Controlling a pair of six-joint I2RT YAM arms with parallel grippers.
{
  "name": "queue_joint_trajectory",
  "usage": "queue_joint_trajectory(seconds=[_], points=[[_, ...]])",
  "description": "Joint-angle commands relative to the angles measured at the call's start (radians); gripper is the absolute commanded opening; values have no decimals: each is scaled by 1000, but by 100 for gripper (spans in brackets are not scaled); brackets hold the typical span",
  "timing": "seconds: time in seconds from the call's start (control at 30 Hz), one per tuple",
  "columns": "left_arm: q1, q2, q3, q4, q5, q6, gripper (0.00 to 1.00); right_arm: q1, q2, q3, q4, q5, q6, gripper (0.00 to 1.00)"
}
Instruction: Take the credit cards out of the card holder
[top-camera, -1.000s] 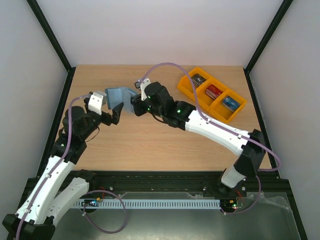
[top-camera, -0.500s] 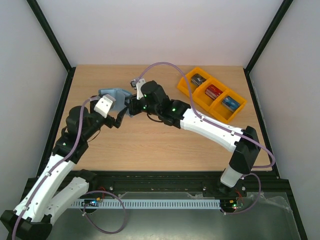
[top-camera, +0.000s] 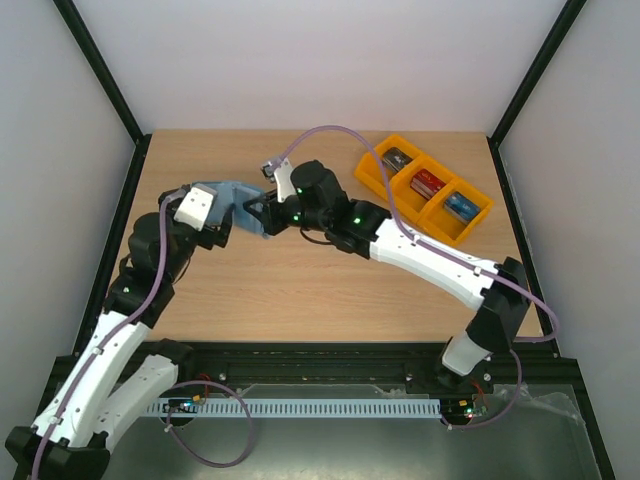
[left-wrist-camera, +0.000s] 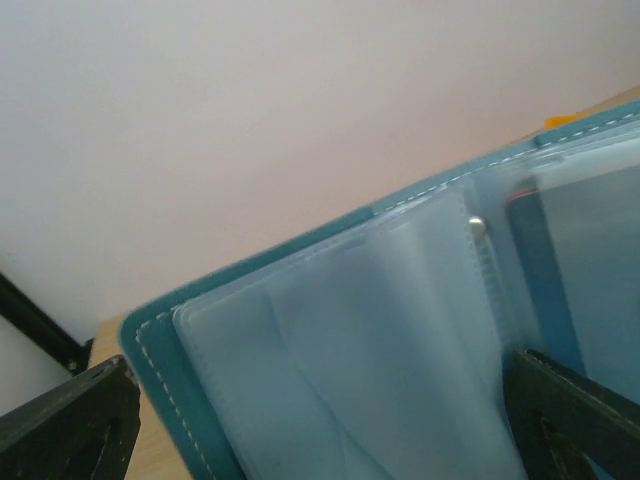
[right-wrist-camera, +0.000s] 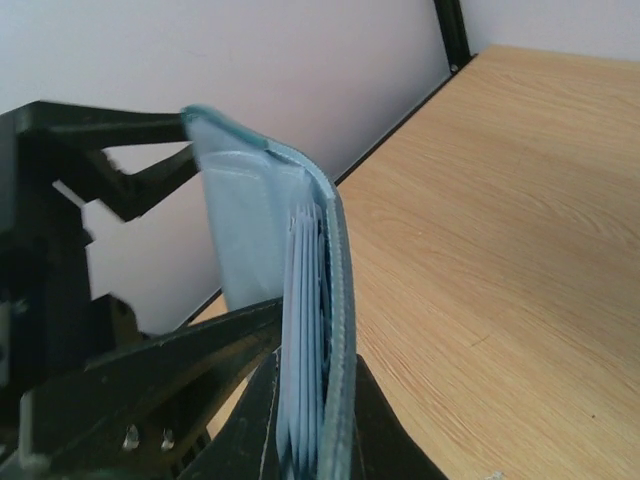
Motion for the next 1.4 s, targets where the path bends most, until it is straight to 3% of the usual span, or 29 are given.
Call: queue_joint_trajectory(seconds=[0.0,0.23,0.53,0.97,1.17,1.37], points=[[41,-30,16,-58,130,-92,99,-1,-125,-27,15,-109,-134,2],[98,-73,39,-74,376,-267,99,-2,-204,-42,-84,-201,-318,2],[142,-106,51,-79,485,-396,100,-3,-297,-56,-146,-188,-430,2],[207,-148,41,-29,625,-463,100,-4,-320,-29,-278,-174,-549,2],[213,-159,9,11,782,-481,99,-3,-341,-22,-317,-213,-592,2],[223,-164,2,53,843,-533,95,-3,-367,-26,-332,-154,-609,2]])
